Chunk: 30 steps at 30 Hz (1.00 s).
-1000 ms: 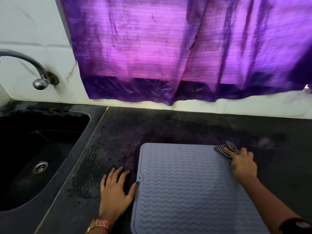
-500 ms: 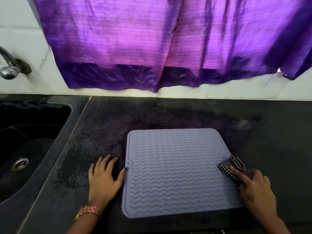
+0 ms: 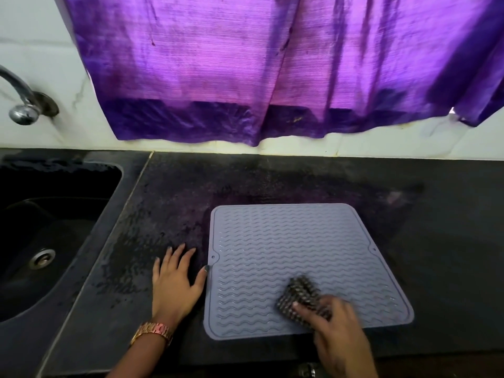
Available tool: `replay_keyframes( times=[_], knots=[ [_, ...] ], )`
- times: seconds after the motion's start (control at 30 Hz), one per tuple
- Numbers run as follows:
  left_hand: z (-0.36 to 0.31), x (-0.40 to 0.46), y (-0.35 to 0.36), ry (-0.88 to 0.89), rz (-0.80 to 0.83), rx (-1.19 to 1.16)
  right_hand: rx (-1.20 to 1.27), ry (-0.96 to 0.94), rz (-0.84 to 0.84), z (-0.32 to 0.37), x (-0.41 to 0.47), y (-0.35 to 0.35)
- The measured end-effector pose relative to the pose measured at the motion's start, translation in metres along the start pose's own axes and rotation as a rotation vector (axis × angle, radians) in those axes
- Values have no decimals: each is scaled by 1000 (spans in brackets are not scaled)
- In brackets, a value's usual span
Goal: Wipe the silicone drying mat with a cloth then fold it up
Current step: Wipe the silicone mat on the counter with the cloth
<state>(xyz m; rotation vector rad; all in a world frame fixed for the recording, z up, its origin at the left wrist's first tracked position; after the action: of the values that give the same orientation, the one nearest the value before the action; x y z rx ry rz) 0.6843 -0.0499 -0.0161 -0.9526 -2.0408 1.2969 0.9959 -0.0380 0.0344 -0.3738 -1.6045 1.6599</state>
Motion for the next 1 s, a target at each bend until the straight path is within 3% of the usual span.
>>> replay_keyframes(
  times=[0.07, 0.17, 0.23, 0.43, 0.67, 0.8, 1.0],
  knots=[
    [-1, -1, -1, -6, 2, -28, 70, -190, -29, 31, 10, 8],
    [0, -2, -3, -21, 10, -93, 54, -355, 115, 64, 22, 19],
    [0, -2, -3, -29, 13, -130, 3, -417, 204, 74, 30, 21],
    [2, -3, -3, -30, -2, -171, 19, -590, 234, 58, 58, 22],
    [2, -2, -3, -26, -21, -195, 123, -613, 114, 30, 120, 53],
    [1, -1, -3, -35, -21, -171, 138, -535, 82, 16, 168, 69],
    [-1, 1, -4, -68, -22, -122, 96, -377, 195, -4, 236, 87]
  ],
)
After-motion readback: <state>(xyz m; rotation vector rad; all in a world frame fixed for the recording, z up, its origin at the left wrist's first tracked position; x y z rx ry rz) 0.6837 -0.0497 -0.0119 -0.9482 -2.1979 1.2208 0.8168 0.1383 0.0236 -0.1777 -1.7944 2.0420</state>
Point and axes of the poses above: each hand's wrist, its own x-axis towards the middle knuckle, its own y-axis out of the palm, z = x × y, the point moved 1 cm from there along x, towards the middle knuckle, and after that the axes turned 11 degrees about -y, right-handed, at the moved point
